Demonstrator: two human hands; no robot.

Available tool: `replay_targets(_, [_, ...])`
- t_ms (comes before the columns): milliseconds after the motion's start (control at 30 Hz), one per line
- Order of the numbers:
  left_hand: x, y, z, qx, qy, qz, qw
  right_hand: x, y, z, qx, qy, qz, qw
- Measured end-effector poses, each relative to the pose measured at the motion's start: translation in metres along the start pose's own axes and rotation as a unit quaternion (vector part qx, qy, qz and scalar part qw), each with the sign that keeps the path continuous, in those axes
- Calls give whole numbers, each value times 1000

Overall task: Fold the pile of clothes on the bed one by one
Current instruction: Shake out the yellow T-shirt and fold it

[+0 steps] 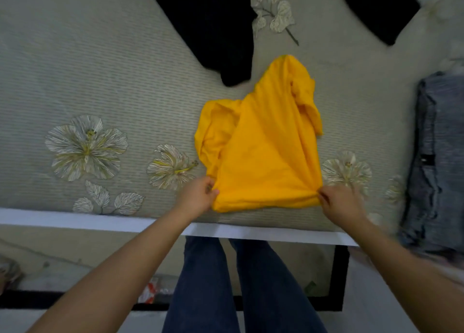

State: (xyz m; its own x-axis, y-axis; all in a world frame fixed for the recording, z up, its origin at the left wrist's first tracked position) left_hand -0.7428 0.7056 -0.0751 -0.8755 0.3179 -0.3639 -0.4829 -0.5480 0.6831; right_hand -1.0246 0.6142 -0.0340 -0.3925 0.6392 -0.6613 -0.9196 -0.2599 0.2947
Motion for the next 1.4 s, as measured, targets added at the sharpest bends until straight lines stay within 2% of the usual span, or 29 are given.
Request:
replay_targets(67, [35,4,5,7,-69,-74,995,24,6,1,23,-68,105,992])
replay_targets(100, [47,5,6,6,-87,-101,991,27,3,2,28,-70,102,992])
replay_targets(133, [56,5,7,-2,-95,-114,989,26,-5,1,14,-40,55,998])
replay_targets(200, [60,2,8,-24,-69,-110,991,16,-31,-1,-35,59,-98,993])
replay_targets(267, [53,-2,12,-36,-22,-85,995,3,-68,-3,-67,68,-216,972])
replay_targets(333, [45,-8,20,-43,6,-68,997,-5,-107,-11,-73,58,-271,958])
replay_targets(433, [35,-18,34,-56,22,-105,993,-17,-156,-27,-56,61,-246,966])
replay_targets(533, [18,-22,39,-86,71,-97,989,-8,-172,-34,-26,-4,-191,981])
replay_targets(633, [7,-16,32,-80,92,-110,986,0,-151,-30,-25,-37,-271,961])
replay_targets(767, [7,6,12,-40,88,-129,987,5,-70,-17,-26,-42,-516,855])
replay_targets(833, [12,27,-2,-7,82,-151,985,23,-15,-10,20,-68,-571,818])
replay_targets(933, [32,74,-31,81,55,-205,974,60,64,-1,124,-88,-599,786])
replay_targets(1067, [74,140,-69,202,22,-306,930,93,114,5,219,-100,-622,745])
replay_targets(1133, [100,167,-83,265,-3,-354,897,102,121,3,232,-88,-621,744])
replay_targets(1200, [121,187,-97,300,-24,-395,868,107,123,-1,227,-76,-634,736])
replay_targets(1333, [149,210,-130,316,-64,-488,811,113,127,-7,178,-88,-672,713])
replay_targets(1400, [159,216,-145,329,-96,-547,764,114,129,-7,167,-106,-692,695])
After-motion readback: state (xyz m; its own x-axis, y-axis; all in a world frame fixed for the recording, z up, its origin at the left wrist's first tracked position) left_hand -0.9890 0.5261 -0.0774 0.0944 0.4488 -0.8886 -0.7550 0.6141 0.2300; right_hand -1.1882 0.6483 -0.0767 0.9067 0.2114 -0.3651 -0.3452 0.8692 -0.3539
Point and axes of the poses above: each hand's wrist, its own z-axis away from the middle knuckle, its own x-axis out of the palm, y = z × x, the point moved 4 cm from there along -z, towards the middle knuckle, and after that the axes turned 9 degrees about x, right-handed, at the moved point
